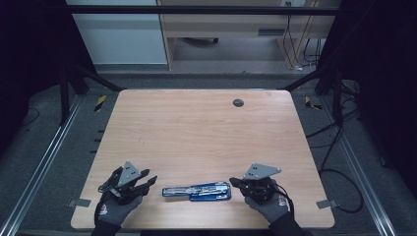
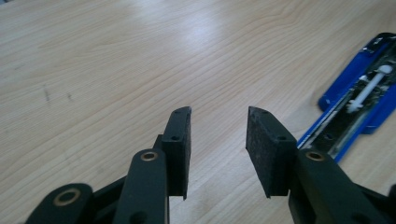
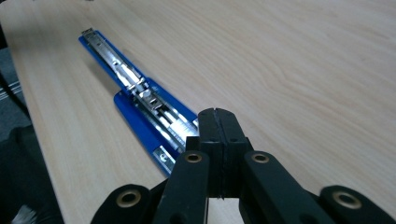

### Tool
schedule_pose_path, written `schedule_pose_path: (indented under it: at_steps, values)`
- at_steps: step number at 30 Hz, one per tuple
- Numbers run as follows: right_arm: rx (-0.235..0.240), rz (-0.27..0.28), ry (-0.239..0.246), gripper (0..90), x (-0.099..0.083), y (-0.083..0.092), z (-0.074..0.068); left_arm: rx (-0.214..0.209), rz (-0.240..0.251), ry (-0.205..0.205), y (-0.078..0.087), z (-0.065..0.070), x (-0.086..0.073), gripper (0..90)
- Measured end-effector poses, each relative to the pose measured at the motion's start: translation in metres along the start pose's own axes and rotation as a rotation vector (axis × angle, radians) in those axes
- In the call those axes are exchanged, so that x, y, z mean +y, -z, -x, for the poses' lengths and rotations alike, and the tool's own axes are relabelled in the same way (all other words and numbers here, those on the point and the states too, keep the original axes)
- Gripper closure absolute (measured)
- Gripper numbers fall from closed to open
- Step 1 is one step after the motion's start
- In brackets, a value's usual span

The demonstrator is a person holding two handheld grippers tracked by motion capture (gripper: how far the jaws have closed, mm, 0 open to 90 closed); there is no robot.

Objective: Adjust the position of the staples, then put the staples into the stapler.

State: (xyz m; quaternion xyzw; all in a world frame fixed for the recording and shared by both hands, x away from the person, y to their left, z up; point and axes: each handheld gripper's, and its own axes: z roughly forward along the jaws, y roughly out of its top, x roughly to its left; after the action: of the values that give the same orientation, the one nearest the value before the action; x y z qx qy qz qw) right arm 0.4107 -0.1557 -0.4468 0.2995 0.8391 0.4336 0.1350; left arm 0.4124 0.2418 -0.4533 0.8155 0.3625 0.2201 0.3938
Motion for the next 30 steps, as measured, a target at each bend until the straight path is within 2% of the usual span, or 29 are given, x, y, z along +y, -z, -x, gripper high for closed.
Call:
schedule_pose_path:
  at_steps: [7,12,20,23,30]
  values:
    - [0.007,-0.017,-0.007,90.0,-0.008,-0.002,-0.005,-0.085,-0.002,-0.061,0.003,0.005,0.006,59.7]
    - [0.011,-0.021,-0.019,90.0,-0.012,-0.002,-0.008,-0.120,-0.020,-0.092,0.002,0.008,0.007,58.5]
    - [0.028,-0.044,-0.025,90.0,-0.019,-0.006,-0.013,-0.193,-0.079,-0.156,-0.003,0.015,0.009,55.4]
    - [0.032,-0.059,-0.016,90.0,-0.019,-0.010,-0.016,-0.206,-0.106,-0.186,-0.007,0.019,0.008,53.4]
    - [0.042,-0.075,-0.010,90.0,-0.021,-0.014,-0.018,-0.248,-0.151,-0.226,-0.015,0.025,0.008,50.8]
